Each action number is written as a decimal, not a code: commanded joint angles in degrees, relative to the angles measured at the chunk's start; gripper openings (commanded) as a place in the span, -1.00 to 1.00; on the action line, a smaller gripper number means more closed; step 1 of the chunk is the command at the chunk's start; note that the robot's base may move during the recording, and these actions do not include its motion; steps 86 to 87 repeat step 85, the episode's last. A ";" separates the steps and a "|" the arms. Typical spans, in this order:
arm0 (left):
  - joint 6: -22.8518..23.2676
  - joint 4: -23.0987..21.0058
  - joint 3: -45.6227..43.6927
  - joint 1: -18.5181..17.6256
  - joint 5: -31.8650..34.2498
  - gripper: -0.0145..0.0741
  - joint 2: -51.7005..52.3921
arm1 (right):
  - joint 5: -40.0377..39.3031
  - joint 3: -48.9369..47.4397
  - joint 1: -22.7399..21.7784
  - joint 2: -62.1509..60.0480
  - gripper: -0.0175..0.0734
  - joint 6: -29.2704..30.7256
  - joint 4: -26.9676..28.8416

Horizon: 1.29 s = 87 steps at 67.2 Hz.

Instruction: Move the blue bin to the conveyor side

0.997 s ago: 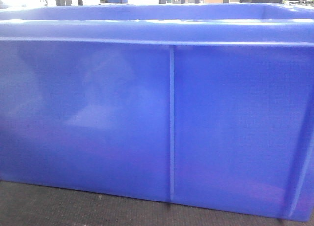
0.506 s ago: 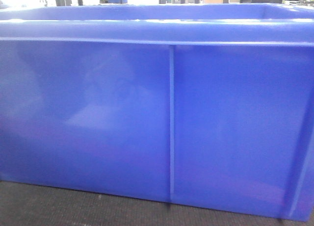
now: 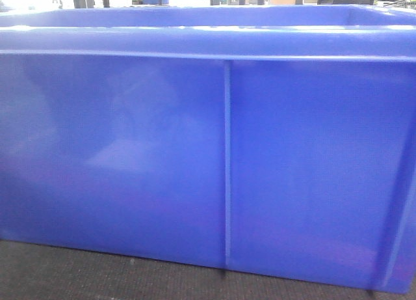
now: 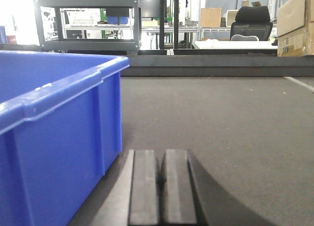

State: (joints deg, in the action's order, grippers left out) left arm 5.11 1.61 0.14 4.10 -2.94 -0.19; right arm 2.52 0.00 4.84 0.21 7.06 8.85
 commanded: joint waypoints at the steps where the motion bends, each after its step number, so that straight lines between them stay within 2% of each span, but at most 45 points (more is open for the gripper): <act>1: -0.22 -0.33 -0.14 0.26 0.69 -0.66 0.19 | -0.31 0.00 -0.28 -0.21 -0.77 0.51 -1.65; 12: -0.22 -0.33 -0.14 0.26 0.69 -0.66 0.19 | 0.48 0.00 -0.28 -0.21 -0.77 0.51 -1.65; 25: -0.22 -0.33 -0.14 0.26 0.69 -0.66 0.19 | 0.49 0.00 -2.86 -0.21 -0.77 0.51 -1.65; 87: -0.22 -0.33 -0.14 0.26 0.69 -0.66 0.19 | 0.49 0.00 -2.86 -0.21 -0.77 0.51 -1.65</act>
